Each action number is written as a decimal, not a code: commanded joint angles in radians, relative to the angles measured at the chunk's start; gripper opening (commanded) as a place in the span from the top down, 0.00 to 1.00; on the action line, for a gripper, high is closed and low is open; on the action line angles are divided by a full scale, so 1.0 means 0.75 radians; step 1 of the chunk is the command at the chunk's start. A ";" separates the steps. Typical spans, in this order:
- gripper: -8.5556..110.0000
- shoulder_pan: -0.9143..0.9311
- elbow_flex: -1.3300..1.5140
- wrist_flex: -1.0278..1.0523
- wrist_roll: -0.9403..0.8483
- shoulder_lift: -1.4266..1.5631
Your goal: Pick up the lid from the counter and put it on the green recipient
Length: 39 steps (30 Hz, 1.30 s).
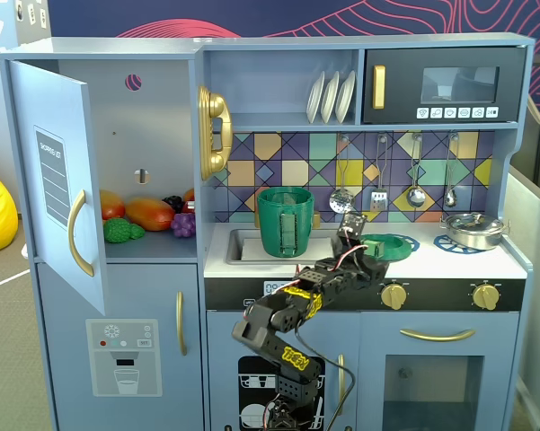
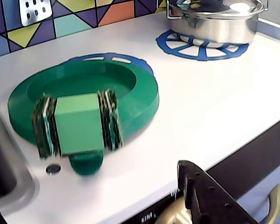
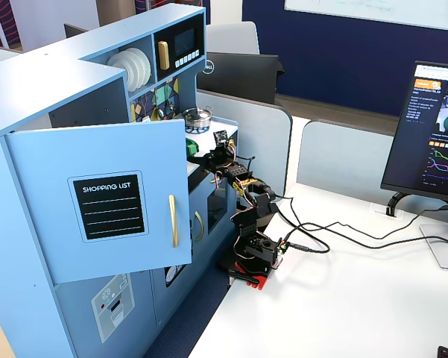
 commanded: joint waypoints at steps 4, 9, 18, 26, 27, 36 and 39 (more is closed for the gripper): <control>0.55 -0.027 -0.252 -0.067 0.010 -0.147; 0.56 -0.051 -0.329 -0.067 0.000 -0.233; 0.57 -0.082 -0.470 -0.078 -0.022 -0.409; 0.58 -0.092 -0.573 -0.078 -0.029 -0.520; 0.58 -0.092 -0.581 -0.078 -0.029 -0.530; 0.63 -0.106 -0.644 -0.067 -0.018 -0.614; 0.70 -0.129 -0.659 -0.063 -0.033 -0.632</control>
